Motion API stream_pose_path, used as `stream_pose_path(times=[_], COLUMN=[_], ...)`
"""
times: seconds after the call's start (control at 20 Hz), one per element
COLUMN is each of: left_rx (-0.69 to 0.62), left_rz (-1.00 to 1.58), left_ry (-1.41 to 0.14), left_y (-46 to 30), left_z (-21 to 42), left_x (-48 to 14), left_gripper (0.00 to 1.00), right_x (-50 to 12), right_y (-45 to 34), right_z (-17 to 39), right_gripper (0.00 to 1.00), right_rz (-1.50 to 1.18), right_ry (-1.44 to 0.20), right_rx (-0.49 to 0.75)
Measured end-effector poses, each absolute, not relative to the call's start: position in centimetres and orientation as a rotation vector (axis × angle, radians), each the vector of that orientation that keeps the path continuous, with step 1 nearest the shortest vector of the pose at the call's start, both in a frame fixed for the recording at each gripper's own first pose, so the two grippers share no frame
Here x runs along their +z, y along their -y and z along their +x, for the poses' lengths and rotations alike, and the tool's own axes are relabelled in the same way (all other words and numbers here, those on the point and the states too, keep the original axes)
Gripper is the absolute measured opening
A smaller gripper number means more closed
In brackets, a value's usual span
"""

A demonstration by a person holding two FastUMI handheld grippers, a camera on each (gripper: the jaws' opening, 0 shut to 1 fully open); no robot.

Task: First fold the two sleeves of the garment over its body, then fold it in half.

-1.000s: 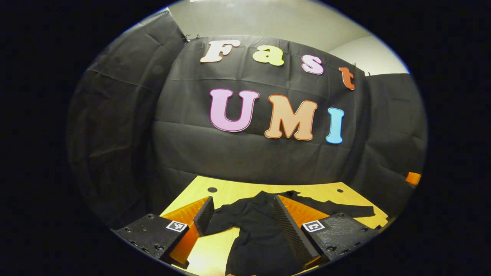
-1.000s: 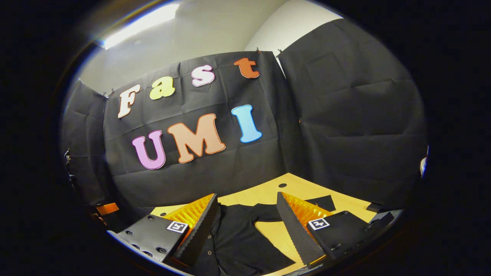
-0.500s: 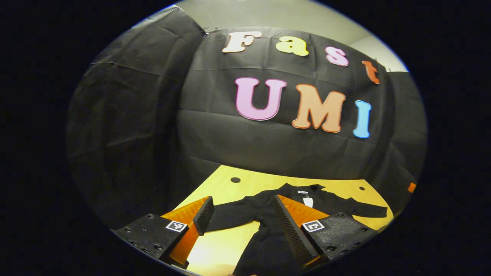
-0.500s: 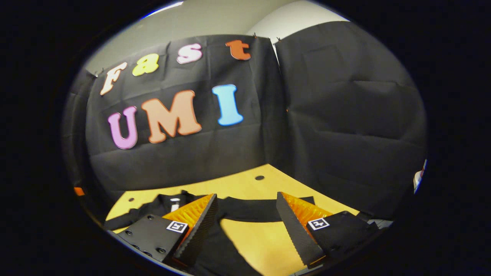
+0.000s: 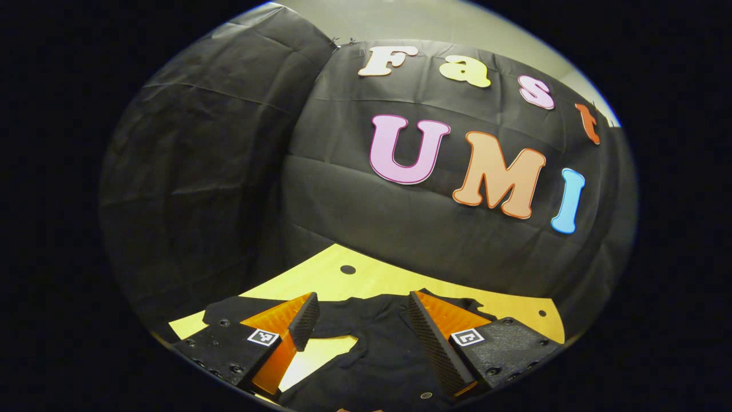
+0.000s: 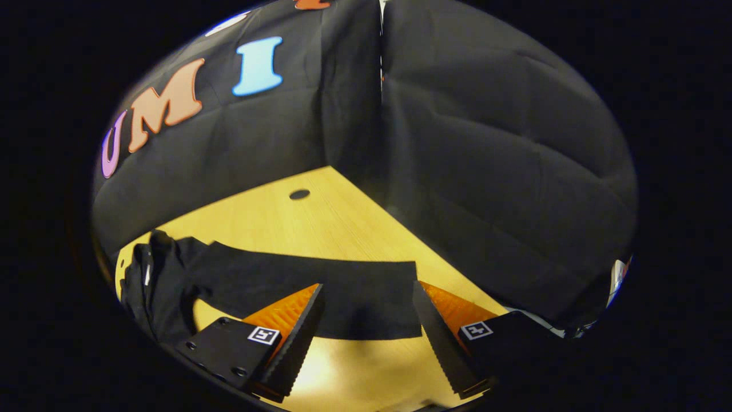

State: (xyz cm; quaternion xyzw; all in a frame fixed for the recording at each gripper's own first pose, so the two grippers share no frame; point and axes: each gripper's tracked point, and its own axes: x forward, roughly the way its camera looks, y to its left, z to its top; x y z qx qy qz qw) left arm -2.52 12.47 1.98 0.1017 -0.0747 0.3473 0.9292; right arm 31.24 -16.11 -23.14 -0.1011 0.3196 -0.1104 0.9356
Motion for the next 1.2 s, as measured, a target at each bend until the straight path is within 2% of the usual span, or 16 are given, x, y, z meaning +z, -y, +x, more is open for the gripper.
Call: stream_pose_path(times=[0.2,0.25,0.3,0.5,0.55,0.65,0.85,0.9,0.95,1.0,1.1,1.2], left_rx=[0.751,0.754,0.758,0.76,0.76,0.758,0.76,0.763,0.768,0.774,0.784,0.794], left_rz=[0.237,0.241,0.247,0.248,0.249,0.241,0.22,0.22,0.222,0.225,0.228,0.229], left_ry=[0.143,0.14,0.138,0.135,0.128,0.124,0.12,0.123,0.125,0.127,0.129,0.132], left_y=[-12.1,-12.0,-12.0,-11.6,-11.7,-11.9,-12.5,-12.6,-12.8,-13.0,-13.5,-14.1], left_z=[-1.8,-1.6,-1.4,-1.1,-1.0,-0.9,-1.3,-1.6,-1.9,-2.2,-2.9,-3.7], left_x=[2.0,2.0,1.8,1.6,1.3,1.1,0.8,0.9,1.0,1.2,1.3,1.5], left_gripper=[0.92,0.92,0.93,0.92,0.93,0.92,0.93,0.92,0.92,0.92,0.92,0.93], right_x=[-26.1,-26.5,-27.1,-27.2,-27.1,-26.9,-27.8,-27.8,-27.7,-27.7,-27.5,-27.4], right_y=[17.2,17.2,17.3,17.4,17.4,16.9,15.3,15.1,14.8,14.7,14.4,13.9], right_z=[32.8,32.8,32.5,32.4,32.5,32.6,33.1,33.2,33.1,33.1,33.0,33.1], right_gripper=[0.99,0.94,0.99,0.97,1.0,0.95,0.51,0.36,0.3,0.18,0.09,0.05], right_rz=[-0.189,-0.195,-0.209,-0.23,-0.226,-0.234,-0.261,-0.265,-0.262,-0.253,-0.227,-0.21], right_ry=[-0.756,-0.772,-0.798,-0.742,-0.739,-0.729,-0.723,-0.73,-0.733,-0.741,-0.754,-0.763], right_rx=[-0.237,-0.24,-0.243,-0.242,-0.238,-0.209,-0.164,-0.154,-0.146,-0.151,-0.161,-0.159])
